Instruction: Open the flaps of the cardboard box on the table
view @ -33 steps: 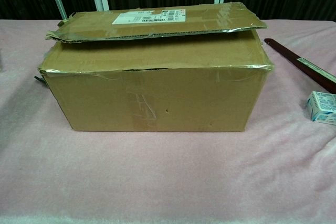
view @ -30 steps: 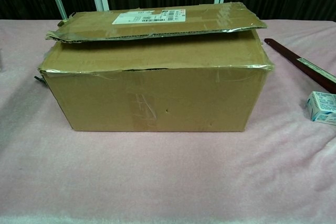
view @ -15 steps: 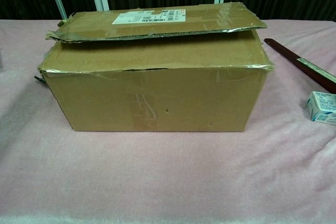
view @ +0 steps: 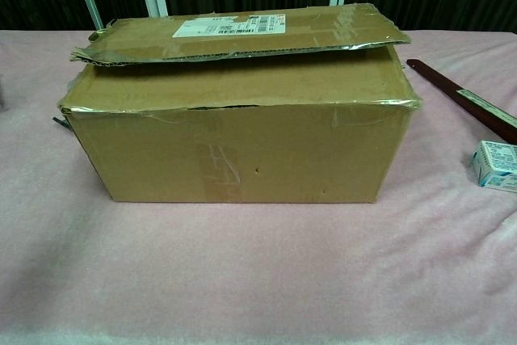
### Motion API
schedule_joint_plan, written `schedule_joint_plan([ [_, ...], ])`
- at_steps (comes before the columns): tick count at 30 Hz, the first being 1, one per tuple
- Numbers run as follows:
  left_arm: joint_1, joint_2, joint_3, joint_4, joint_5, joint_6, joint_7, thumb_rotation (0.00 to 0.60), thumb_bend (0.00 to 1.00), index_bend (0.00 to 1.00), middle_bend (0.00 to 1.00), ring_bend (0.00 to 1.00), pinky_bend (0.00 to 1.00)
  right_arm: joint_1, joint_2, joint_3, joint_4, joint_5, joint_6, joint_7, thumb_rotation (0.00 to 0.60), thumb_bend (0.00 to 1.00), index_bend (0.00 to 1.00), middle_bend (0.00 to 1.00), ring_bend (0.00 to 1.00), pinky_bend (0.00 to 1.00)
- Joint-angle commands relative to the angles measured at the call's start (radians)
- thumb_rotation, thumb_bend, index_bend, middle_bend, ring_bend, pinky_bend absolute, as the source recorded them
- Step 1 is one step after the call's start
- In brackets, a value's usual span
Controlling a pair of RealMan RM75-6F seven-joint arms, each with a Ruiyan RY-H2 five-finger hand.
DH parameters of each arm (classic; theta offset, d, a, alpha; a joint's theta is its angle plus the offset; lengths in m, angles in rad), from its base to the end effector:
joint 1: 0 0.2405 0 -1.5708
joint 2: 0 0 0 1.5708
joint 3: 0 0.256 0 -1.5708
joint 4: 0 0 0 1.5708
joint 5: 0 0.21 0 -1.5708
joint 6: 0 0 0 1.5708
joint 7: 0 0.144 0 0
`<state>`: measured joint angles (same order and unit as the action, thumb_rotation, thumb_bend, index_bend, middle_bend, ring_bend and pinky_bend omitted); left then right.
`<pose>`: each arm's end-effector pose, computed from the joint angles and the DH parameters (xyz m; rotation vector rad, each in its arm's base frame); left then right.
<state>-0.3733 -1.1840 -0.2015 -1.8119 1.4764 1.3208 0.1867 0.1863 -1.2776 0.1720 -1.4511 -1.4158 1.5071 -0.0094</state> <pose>-0.1873 0.2715 0.1262 -1.5733 -0.7896 -1.1884 -0.3067 -0.2376 0.1489 1.2617 -0.7828 1.0227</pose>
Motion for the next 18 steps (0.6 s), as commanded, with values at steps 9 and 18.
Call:
schedule_joint_plan([
  [9,-0.070,-0.075,0.017,-0.070,-0.033,-0.083,0.159,0.600,0.21,0.00,0.00,0.00,0.00,-0.003,0.006,0.007,-0.012,0.011,-0.007,0.017,0.600,0.18,0.00,0.00,0.00,0.24],
  [18,-0.107,-0.132,0.015,-0.044,-0.060,-0.109,0.210,0.600,0.22,0.00,0.00,0.00,0.00,-0.004,0.011,0.009,-0.025,0.018,-0.016,0.028,0.600,0.18,0.00,0.00,0.00,0.24],
])
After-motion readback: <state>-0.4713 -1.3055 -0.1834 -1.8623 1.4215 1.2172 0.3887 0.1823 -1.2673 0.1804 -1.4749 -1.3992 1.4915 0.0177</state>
